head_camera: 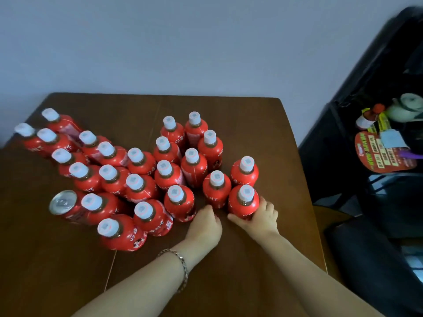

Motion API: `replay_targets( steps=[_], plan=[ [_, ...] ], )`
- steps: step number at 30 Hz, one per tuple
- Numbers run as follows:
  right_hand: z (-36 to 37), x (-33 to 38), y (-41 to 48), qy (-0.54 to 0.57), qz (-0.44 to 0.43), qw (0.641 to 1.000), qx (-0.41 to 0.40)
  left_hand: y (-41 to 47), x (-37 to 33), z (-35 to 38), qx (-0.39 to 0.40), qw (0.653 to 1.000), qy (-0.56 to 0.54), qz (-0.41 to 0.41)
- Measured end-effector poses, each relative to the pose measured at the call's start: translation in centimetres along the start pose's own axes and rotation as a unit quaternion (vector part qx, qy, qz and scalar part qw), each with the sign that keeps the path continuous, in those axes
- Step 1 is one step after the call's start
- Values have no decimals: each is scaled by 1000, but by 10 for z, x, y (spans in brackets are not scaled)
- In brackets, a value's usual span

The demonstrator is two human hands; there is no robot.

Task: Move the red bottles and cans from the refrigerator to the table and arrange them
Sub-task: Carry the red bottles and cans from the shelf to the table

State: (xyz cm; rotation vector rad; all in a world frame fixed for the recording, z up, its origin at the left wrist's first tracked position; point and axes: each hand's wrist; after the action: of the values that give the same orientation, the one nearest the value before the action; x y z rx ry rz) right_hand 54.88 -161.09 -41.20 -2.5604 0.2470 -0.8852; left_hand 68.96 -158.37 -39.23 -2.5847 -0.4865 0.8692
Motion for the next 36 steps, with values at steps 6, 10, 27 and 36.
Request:
replay_targets(
  steps=[6, 10, 27, 36],
  plan=[
    [-25, 20, -46, -162, 74, 971, 160, -38, 8, -52, 170, 985, 18, 11],
    [-38, 33, -87, -164, 74, 968, 176, -57, 11, -83, 173, 983, 49, 45],
    [4, -9, -405, 96, 230, 965, -78, -278, -20, -58, 280, 828, 270, 405],
    [54, -124, -695, 161, 443, 851, -232, -537, -9, 70, 361, 633, 375, 573]
  ],
)
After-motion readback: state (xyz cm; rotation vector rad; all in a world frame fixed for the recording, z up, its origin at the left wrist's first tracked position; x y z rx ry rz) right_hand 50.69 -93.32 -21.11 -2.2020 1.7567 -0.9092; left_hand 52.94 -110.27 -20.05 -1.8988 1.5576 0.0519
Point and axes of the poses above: each hand's wrist, its own y-axis towards the middle knuckle, its own z-axis out of the palm, x = y × z, and after that the axes turned 5 degrees about -z, right-handed
